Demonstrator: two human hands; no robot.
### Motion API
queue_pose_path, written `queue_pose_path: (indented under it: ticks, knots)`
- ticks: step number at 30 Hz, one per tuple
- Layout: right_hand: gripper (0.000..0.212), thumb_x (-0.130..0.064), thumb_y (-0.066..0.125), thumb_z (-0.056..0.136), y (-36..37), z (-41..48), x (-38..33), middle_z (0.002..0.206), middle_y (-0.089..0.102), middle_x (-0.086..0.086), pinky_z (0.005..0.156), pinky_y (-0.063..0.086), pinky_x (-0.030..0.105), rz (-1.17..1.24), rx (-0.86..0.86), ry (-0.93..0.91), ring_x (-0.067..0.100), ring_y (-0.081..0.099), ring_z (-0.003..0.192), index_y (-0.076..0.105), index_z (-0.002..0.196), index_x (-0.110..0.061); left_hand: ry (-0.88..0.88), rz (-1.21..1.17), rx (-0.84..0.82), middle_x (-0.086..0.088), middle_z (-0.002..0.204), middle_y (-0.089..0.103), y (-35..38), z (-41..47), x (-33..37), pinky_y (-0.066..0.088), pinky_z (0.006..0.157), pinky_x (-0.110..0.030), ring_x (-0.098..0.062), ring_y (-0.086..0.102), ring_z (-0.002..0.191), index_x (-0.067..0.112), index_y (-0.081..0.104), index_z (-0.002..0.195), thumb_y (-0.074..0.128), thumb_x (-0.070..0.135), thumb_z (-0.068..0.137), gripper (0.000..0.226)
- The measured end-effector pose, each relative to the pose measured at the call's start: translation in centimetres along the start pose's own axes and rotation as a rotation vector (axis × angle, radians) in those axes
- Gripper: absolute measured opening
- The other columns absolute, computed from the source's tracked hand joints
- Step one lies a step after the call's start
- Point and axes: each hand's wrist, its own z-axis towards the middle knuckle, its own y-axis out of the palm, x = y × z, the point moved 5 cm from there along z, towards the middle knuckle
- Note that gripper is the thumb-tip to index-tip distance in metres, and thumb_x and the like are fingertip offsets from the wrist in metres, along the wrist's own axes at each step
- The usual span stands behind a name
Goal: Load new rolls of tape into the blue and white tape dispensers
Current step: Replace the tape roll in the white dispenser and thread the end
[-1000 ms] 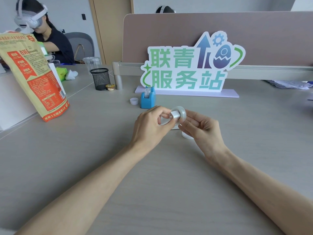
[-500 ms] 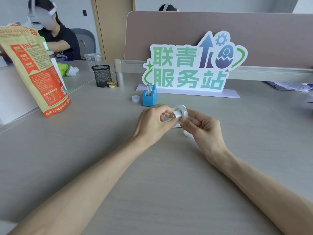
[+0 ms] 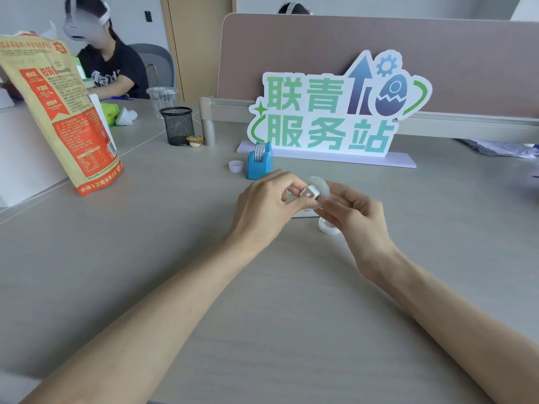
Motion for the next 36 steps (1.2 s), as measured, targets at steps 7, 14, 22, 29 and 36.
queue_pose_path:
  ticks: [7,14,22,29,36]
  knots:
    - [0.025,0.002,0.054,0.090,-0.9,0.4,0.2,0.095,0.077,0.005,0.091,0.052,0.031,0.170,0.033,0.083,0.018,0.073,0.093,0.074,0.102,-0.010,-0.139,-0.199,-0.039,0.015,0.102,0.060,0.2,0.3,-0.7,0.045,0.066,-0.019,-0.011,0.054,0.077,0.029,0.054,0.124,0.077,0.039,0.076,0.054]
    - [0.025,-0.016,0.068,0.087,-1.0,0.5,-0.2,0.106,0.074,0.013,0.098,0.050,0.033,0.150,-0.041,0.053,0.022,0.069,0.105,0.072,0.110,-0.009,-0.242,-0.399,-0.347,-0.003,0.093,0.065,1.4,-0.1,-0.4,0.042,0.036,-0.026,-0.010,0.057,0.069,0.028,0.068,0.107,0.055,0.039,0.094,0.021]
    - [0.029,-0.021,0.071,0.085,-1.5,0.7,0.0,0.111,0.075,0.010,0.105,0.045,0.053,-0.017,-0.034,-0.018,0.026,0.067,0.112,0.071,0.114,-0.016,-0.254,-0.463,-0.331,0.005,0.094,0.067,1.3,-0.2,-0.4,0.047,0.042,-0.030,-0.007,0.062,0.075,0.020,0.067,0.100,0.067,0.038,0.083,0.025]
    - [0.026,-0.016,0.070,0.085,-1.6,0.5,-0.4,0.107,0.075,0.014,0.100,0.048,0.056,-0.064,0.000,-0.057,0.031,0.068,0.107,0.071,0.110,-0.010,-0.163,-0.407,-0.286,0.000,0.090,0.068,0.9,-0.2,0.1,0.040,0.037,-0.027,-0.006,0.058,0.078,0.018,0.069,0.094,0.066,0.037,0.082,0.023]
    - [0.023,-0.014,0.069,0.087,-1.4,0.5,-0.4,0.106,0.075,0.014,0.098,0.051,0.048,-0.060,0.011,-0.080,0.029,0.069,0.105,0.071,0.110,-0.009,-0.128,-0.367,-0.222,-0.005,0.089,0.070,0.9,-0.3,0.3,0.037,0.047,-0.005,-0.007,0.056,0.077,0.013,0.070,0.094,0.069,0.028,0.086,0.017]
